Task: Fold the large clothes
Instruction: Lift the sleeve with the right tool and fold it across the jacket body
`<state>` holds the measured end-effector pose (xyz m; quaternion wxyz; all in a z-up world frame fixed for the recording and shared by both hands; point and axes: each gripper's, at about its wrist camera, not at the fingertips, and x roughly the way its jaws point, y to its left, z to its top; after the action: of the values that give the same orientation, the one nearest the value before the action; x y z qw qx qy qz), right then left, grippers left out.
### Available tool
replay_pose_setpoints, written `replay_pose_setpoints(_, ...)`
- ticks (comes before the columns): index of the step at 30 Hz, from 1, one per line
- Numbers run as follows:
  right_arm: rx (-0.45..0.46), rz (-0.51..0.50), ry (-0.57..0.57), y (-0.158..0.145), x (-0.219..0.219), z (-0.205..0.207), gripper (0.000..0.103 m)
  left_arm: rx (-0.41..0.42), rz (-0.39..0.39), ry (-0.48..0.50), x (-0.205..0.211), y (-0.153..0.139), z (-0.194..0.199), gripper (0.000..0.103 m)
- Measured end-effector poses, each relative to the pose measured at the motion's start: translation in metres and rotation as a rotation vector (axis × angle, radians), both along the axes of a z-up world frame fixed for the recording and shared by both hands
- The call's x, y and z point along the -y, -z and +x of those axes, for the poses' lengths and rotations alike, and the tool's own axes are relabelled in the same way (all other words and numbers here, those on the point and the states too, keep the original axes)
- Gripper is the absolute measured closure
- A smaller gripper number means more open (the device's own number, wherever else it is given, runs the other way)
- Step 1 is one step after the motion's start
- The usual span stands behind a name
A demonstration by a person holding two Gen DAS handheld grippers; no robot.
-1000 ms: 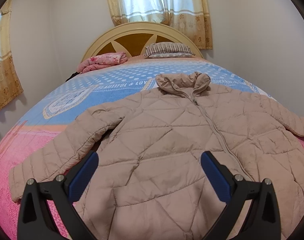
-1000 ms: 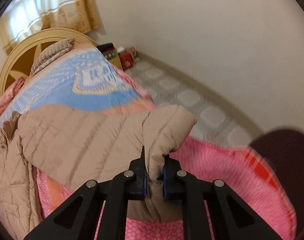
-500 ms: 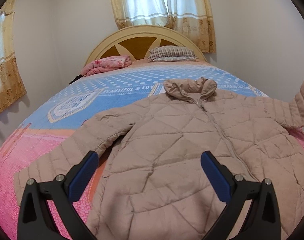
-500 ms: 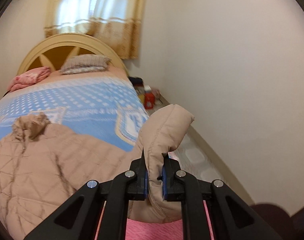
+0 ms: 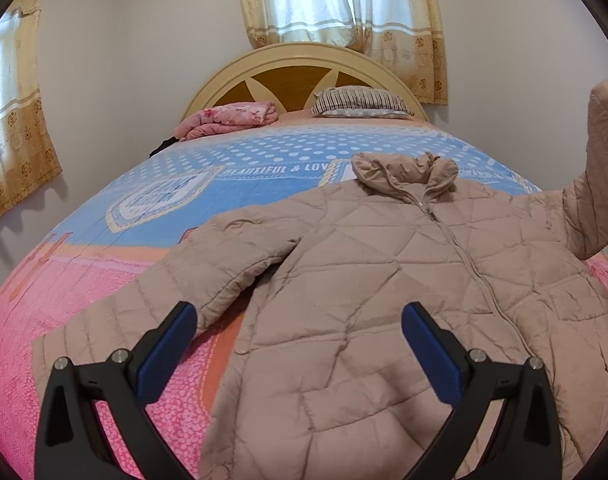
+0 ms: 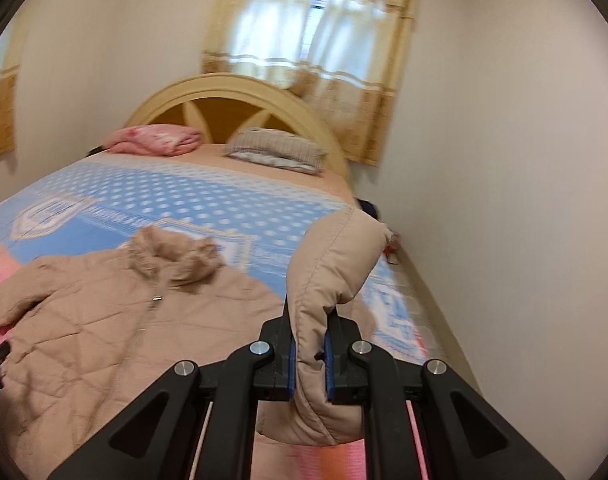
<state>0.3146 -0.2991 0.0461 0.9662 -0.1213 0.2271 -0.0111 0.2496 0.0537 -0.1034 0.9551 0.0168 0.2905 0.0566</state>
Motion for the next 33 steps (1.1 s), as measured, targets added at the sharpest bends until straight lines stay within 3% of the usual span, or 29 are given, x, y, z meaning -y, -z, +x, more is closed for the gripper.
replay_pose_setpoints(13,-0.045,-0.041,-0.212,0.035,-0.116,0.017,0.094,0.022,0.0,-0.036,-0.025,-0.007,0.0,0.0)
replay_pose_setpoints(27,-0.204,-0.042,-0.321,0.139,-0.209,0.053,0.094,0.008,0.038,-0.112,-0.059,-0.008,0.001,0.0)
replay_pose_setpoints(33,-0.331,-0.001,-0.356,0.18,-0.233,0.072,0.093,-0.003,0.071,-0.115,-0.058,-0.01,0.005,0.0)
